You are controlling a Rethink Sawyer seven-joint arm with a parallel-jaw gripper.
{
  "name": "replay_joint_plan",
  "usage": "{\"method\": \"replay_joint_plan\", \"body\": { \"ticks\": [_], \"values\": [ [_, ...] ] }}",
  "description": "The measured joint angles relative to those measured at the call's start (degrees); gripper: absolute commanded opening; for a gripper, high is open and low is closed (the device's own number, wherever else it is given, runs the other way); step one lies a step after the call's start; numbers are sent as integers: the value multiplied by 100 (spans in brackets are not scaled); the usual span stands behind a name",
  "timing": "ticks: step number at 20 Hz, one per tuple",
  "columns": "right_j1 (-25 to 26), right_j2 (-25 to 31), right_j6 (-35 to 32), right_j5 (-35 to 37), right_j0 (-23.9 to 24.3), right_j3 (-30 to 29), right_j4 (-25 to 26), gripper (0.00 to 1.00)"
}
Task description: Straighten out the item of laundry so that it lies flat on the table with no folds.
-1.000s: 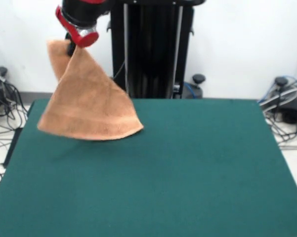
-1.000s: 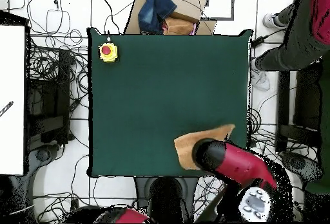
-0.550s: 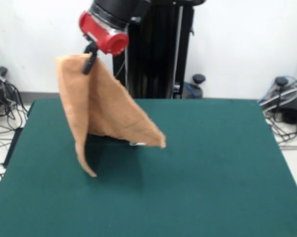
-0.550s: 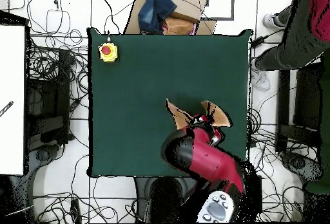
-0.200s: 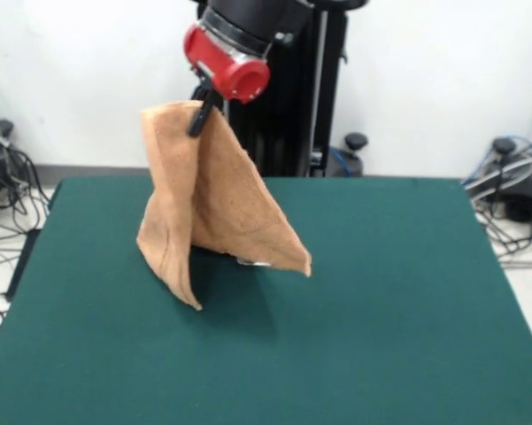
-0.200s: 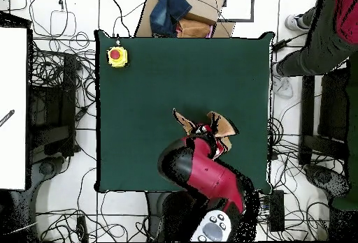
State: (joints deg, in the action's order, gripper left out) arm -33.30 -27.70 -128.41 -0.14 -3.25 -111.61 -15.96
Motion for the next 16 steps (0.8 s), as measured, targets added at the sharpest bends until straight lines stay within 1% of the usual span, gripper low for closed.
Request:
{"method": "replay_joint_plan", "body": {
  "ticks": [8, 14, 16],
  "values": [
    [-82, 262, -2, -80, 178, -146, -16, 0],
    [-170, 267, -2, -78, -135, -148, -193, 0],
    [-239, 263, -2, 33, -372, -148, -318, 0]
  ]
}}
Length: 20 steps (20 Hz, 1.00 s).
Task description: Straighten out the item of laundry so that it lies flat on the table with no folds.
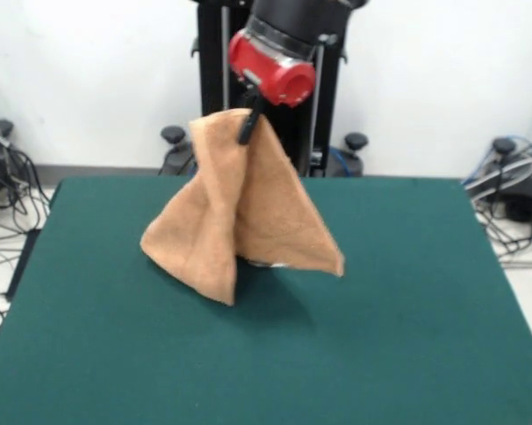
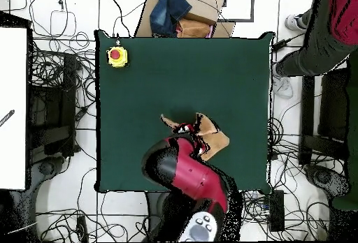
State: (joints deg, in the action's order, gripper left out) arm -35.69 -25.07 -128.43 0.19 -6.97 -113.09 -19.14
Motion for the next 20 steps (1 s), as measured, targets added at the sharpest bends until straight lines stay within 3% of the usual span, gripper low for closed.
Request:
{"method": "replay_joint_plan", "body": {
  "ticks": [5, 12, 20],
  "values": [
    [-170, -88, 0, 573, -449, 0, -164, 0],
    [-603, -261, 0, 2184, -1060, -2, -321, 0],
    [-403, -127, 0, 1720, -517, 49, -373, 0]
  ]
}}
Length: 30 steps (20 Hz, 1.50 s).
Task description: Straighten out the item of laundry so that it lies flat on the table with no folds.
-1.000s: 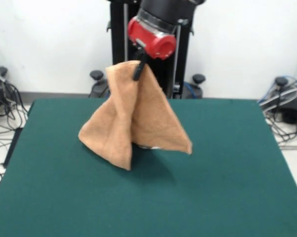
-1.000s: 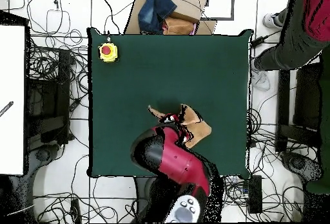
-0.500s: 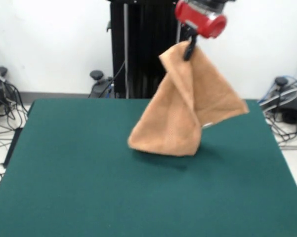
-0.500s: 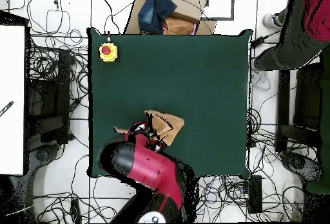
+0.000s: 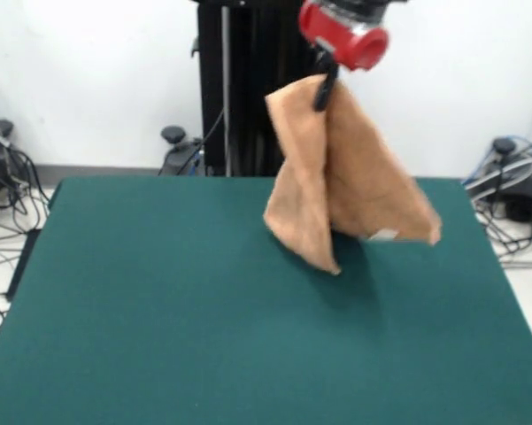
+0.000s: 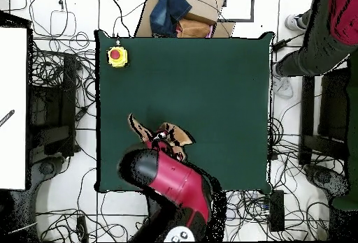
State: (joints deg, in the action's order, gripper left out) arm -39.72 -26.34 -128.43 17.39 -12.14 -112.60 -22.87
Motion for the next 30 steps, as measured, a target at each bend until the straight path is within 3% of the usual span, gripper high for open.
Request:
{"method": "replay_joint_plan", "body": {
  "ticks": [18, 25, 30],
  "values": [
    [950, 424, 0, -1146, 993, 114, 346, 0],
    [1166, 486, 0, -1192, 939, 165, 394, 0],
    [1346, 156, 0, -1021, 579, 412, 422, 0]
  ]
}}
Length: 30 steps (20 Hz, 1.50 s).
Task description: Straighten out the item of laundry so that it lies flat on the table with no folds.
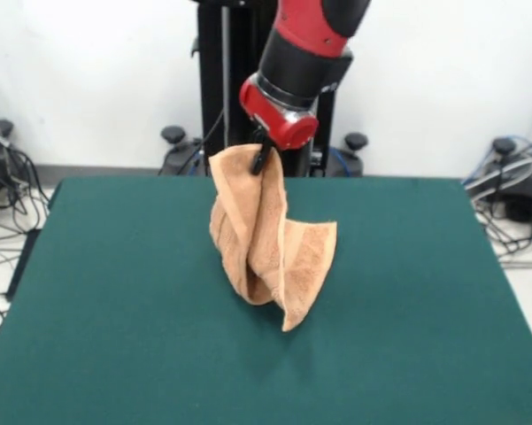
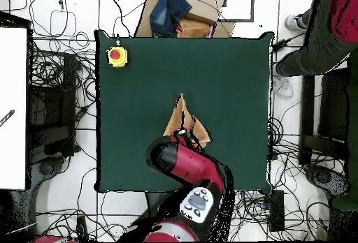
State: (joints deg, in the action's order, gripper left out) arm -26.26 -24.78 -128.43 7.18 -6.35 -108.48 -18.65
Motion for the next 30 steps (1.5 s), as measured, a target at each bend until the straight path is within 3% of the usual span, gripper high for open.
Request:
{"method": "replay_joint_plan", "body": {
  "ticks": [7, 12, 21, 30],
  "values": [
    [185, -1090, 0, 1327, -698, 664, 419, 0],
    [209, -1589, 0, 1709, -780, 937, 738, 0],
    [212, -2104, 0, 1705, -580, 1116, 1204, 0],
    [91, -1973, 0, 1299, -474, 1019, 1243, 0]
  ]
}}
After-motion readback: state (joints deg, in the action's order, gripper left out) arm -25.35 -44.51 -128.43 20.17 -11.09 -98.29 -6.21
